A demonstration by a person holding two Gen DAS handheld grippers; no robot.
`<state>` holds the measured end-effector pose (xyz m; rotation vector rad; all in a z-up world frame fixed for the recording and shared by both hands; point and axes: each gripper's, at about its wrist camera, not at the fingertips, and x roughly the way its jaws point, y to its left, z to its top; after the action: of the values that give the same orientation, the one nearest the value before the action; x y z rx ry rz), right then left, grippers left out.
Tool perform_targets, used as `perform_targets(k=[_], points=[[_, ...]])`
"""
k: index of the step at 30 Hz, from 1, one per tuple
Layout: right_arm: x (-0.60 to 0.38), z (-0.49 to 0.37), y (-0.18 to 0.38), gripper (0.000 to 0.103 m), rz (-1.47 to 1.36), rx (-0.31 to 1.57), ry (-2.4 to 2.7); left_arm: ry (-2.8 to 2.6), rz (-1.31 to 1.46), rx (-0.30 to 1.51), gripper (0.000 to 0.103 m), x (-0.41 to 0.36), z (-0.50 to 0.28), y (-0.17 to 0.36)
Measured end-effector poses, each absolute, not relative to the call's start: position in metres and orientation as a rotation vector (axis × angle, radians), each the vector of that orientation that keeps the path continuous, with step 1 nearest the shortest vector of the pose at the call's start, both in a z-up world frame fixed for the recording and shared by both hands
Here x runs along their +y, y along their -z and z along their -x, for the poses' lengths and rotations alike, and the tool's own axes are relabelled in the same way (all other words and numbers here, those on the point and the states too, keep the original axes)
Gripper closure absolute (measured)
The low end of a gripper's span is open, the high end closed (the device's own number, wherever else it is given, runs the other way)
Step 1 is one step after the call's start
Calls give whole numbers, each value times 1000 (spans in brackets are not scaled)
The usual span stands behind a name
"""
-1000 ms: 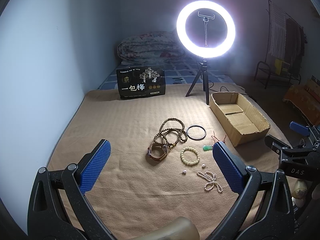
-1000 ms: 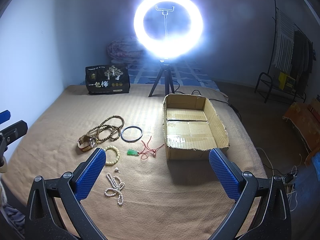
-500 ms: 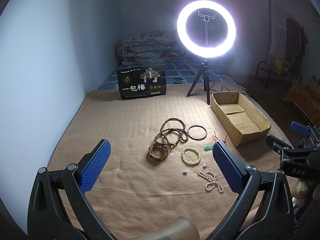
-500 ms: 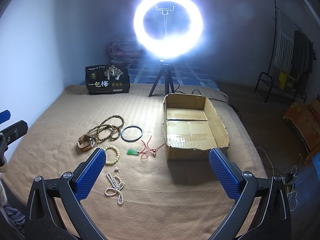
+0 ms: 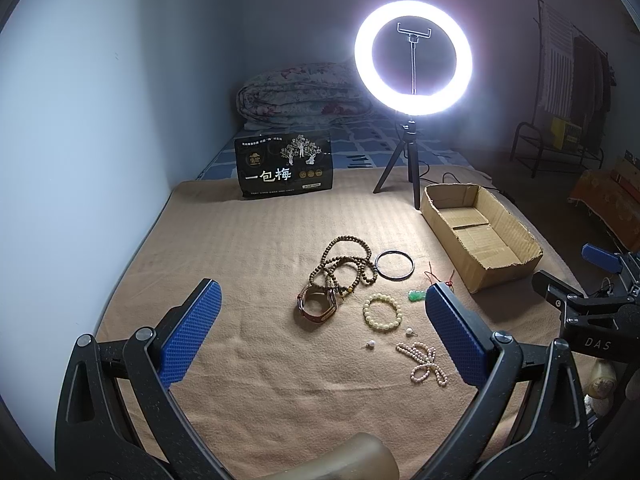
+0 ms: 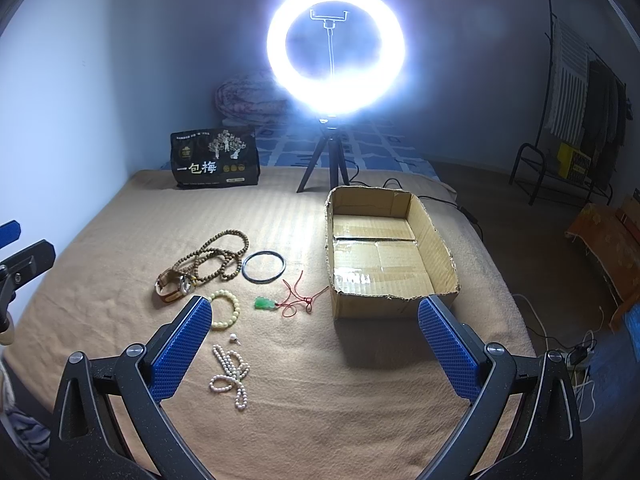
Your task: Organize jewelry
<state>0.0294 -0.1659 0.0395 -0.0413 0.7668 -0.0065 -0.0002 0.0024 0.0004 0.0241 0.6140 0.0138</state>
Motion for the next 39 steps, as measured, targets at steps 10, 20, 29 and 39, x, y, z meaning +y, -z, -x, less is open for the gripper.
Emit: perform_targets(k=[10,20,29,39], points=[[-165,-30,-39,0,38,769,6,-14,-24,615,0,2,1,0],[-164,-32,-41,0,40,770,6,-15,-24,618,0,4,0,1],[-167,-38,-23,0,26,795,-16,-89,-47,667,0,26,-11,25],[-150,-52,22,0,132,949,-143,-65,-26,833,1,45,-35,58]])
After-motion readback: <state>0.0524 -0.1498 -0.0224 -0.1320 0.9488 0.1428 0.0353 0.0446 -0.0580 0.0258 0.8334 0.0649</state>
